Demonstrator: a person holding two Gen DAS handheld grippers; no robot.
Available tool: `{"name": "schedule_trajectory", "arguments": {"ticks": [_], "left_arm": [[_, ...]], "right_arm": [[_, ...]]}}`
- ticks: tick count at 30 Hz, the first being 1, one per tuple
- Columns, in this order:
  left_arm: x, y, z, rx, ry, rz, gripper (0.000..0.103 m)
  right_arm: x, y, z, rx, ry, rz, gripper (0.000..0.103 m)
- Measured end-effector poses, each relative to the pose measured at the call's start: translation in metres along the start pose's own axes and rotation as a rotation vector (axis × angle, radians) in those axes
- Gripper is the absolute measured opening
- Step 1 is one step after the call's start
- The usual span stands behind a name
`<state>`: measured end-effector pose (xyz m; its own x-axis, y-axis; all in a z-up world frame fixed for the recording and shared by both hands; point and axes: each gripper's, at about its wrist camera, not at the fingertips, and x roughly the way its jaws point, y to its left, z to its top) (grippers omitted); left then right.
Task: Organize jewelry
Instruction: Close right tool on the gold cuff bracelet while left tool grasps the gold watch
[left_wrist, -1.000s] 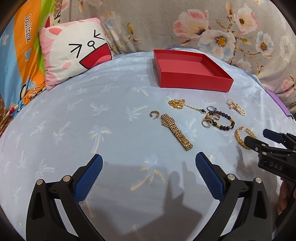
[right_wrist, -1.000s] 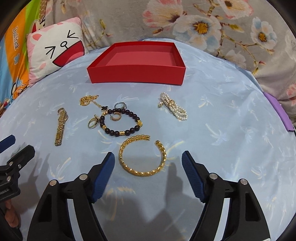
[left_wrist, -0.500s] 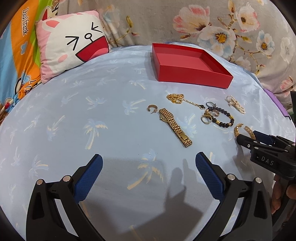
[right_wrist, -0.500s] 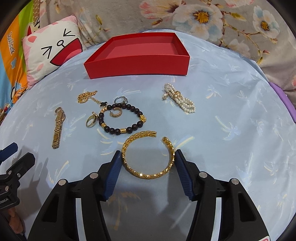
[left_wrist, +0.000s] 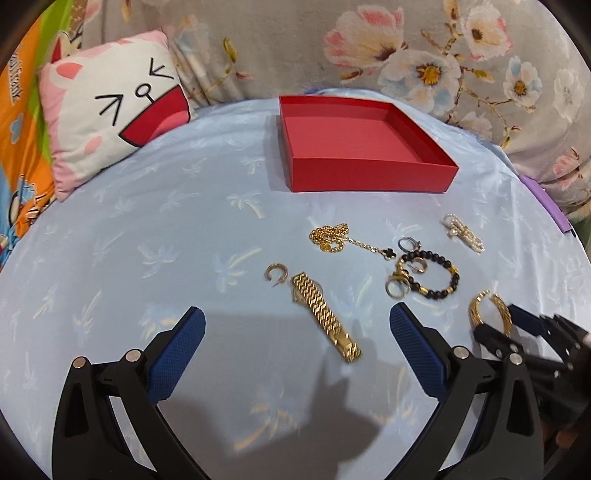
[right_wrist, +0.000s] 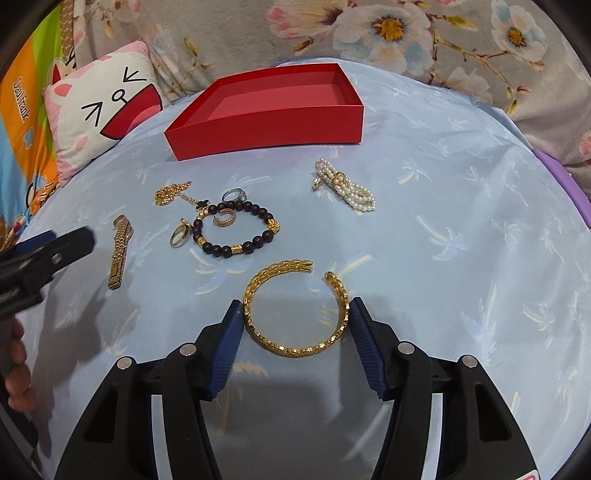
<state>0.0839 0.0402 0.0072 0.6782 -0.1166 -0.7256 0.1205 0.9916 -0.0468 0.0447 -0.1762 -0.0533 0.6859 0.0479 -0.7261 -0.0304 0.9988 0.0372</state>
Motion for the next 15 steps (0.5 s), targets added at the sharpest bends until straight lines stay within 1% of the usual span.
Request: {"name": "schedule_trajectory", "arguments": {"ticks": [1,2,3,5,7,9,11,12,13,15], "left_arm": [[0.006,-0.001,0.002,0.005,0.006,0.010,0.096],[0.011,-0.003,0.003,0.014,0.010,0.016,0.088],[0.016,-0.005,0.004,0.022,0.019,0.022,0.081],[0.028,-0.006,0.004,0.014,0.052,0.011,0.081],[0.038,-0.006,0.002,-0.001,0.088,-0.001,0.072],[0.039,-0.007,0.000,0.006,0.068,0.021,0.065],[0.039,-0.006,0.000,-0.002,0.061,0.020,0.059],[0.039,-0.005,0.000,-0.006,0.055,0.020,0.053],[0.039,-0.005,0.000,-0.006,0.051,0.018,0.050],[0.038,-0.004,-0.001,-0.006,0.044,0.012,0.034]], "right_arm": [[0.000,-0.001,0.000,0.002,-0.001,0.002,0.057],[0.000,-0.001,0.000,0.006,-0.001,0.005,0.057],[0.000,-0.002,0.000,0.008,-0.002,0.009,0.057],[0.000,-0.003,0.000,0.010,-0.002,0.013,0.058],[0.000,-0.003,0.000,0.009,-0.002,0.015,0.058],[0.000,-0.003,0.000,0.008,-0.002,0.016,0.058],[0.000,-0.003,0.000,0.009,-0.002,0.017,0.058],[0.000,-0.003,0.000,0.009,-0.002,0.018,0.058],[0.000,-0.003,0.000,0.010,-0.002,0.020,0.058],[0.000,-0.003,-0.001,0.010,-0.003,0.021,0.058]]}}
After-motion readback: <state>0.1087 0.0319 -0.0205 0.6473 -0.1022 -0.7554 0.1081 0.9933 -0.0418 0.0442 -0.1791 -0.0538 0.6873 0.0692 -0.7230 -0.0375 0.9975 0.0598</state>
